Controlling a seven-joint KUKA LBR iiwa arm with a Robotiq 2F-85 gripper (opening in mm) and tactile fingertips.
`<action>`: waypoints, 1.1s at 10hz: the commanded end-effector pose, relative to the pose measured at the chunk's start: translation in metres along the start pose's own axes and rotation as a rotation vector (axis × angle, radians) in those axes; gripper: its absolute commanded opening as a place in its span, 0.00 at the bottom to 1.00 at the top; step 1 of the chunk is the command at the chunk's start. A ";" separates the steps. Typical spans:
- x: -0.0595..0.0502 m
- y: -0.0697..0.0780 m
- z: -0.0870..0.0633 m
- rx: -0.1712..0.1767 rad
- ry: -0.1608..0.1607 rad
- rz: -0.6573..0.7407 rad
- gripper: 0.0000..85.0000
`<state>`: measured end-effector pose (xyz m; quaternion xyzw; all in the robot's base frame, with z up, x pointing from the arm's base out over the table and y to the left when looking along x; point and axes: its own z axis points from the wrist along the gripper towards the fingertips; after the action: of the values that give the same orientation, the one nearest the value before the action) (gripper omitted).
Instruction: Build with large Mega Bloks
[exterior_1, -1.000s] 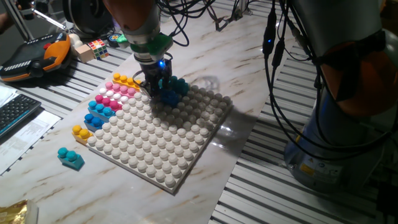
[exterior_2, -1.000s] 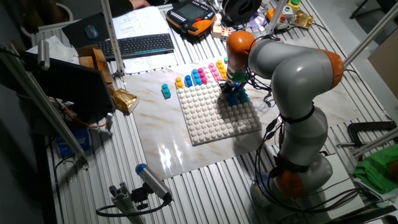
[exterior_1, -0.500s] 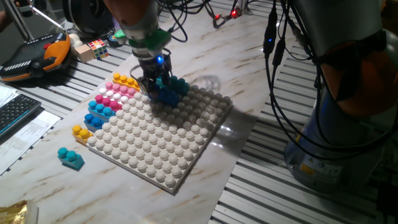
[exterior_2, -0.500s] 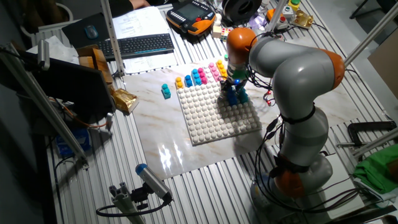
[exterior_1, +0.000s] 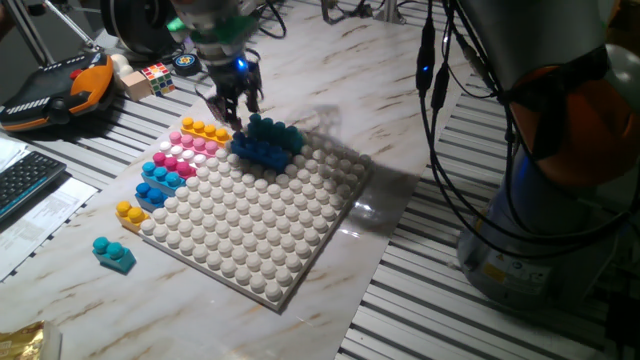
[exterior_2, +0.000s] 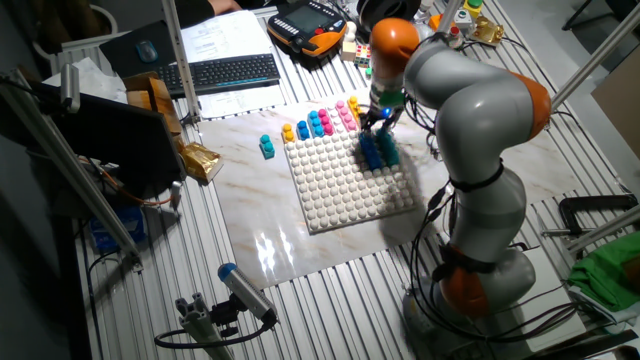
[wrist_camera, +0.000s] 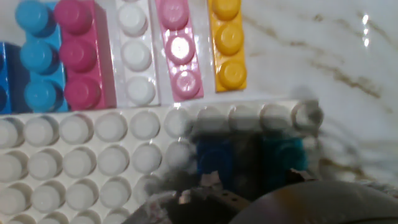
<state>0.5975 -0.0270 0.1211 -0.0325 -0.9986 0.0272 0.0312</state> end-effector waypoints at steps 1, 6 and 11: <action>-0.007 -0.003 0.000 0.003 -0.003 -0.010 0.55; -0.016 -0.011 0.002 0.004 -0.019 -0.119 0.01; -0.016 -0.011 0.002 0.022 -0.019 -0.087 0.01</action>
<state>0.6131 -0.0384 0.1187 0.0105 -0.9990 0.0355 0.0237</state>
